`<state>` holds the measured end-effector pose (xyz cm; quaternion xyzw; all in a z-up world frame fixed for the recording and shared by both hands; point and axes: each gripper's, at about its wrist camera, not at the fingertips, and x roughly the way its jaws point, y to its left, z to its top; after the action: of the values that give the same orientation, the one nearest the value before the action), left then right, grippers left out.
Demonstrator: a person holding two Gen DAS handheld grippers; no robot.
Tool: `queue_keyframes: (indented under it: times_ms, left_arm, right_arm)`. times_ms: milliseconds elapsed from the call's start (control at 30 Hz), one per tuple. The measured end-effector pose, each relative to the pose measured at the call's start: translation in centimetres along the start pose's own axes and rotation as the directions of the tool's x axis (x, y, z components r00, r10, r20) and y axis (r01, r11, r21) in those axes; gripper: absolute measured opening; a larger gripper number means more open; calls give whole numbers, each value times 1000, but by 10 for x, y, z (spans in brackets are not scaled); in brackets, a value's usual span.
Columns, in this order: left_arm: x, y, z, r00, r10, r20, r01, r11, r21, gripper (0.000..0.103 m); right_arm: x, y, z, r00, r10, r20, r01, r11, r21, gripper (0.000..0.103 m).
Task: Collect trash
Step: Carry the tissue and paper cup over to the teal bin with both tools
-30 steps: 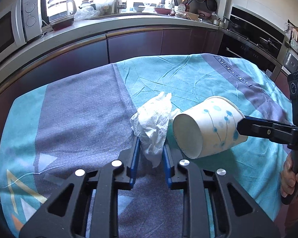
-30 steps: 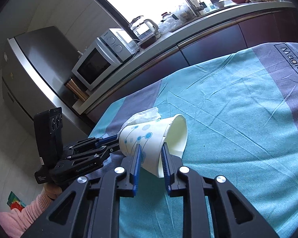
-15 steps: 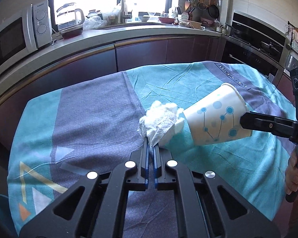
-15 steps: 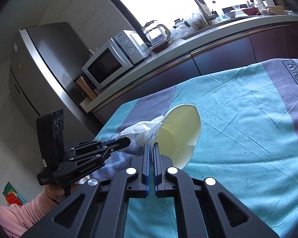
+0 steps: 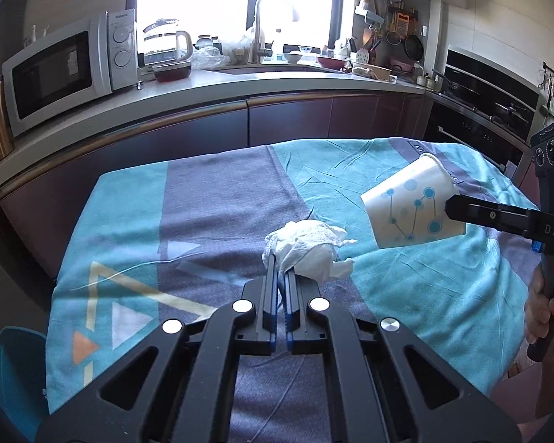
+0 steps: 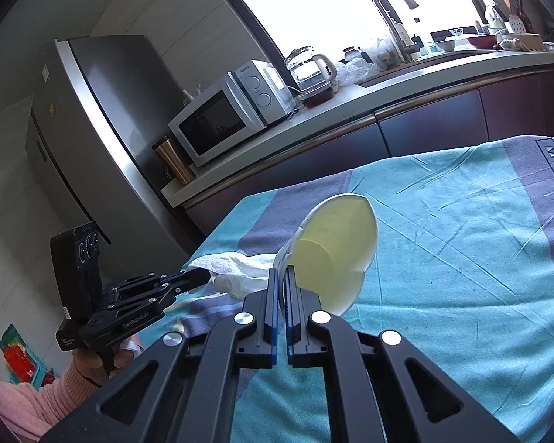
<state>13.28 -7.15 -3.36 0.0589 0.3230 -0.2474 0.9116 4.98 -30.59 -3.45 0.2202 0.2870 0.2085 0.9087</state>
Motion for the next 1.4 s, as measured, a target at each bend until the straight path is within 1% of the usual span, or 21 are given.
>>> queue_keyframes:
  times_ms: [167,267,567,1233,1400]
  left_arm:
    - [-24,16,-11,1000,8,23,-7,999,-42,3]
    - [-38,25,-17,999,30,40,-28,998,-53,3]
    - [-69,45,-35,997,48,55,-42,994,-103,3]
    - [-114,58,-52,990,91,104,-76,987,-142,3]
    - [-122,63,-57,989,102,106,-85,984,-156,3]
  right_arm:
    - [2,12,-1,1000,14,-5,-14,1000,-16,3]
    - [3,20,-1,1000,27,-8,-27,999,-25,3]
    - [10,44,-6,998,67,-20,-68,996,-53,3]
    - [26,81,-19,990,126,-71,-131,988,-76,3]
    - [29,87,-22,988,135,-80,-141,987,-82,3]
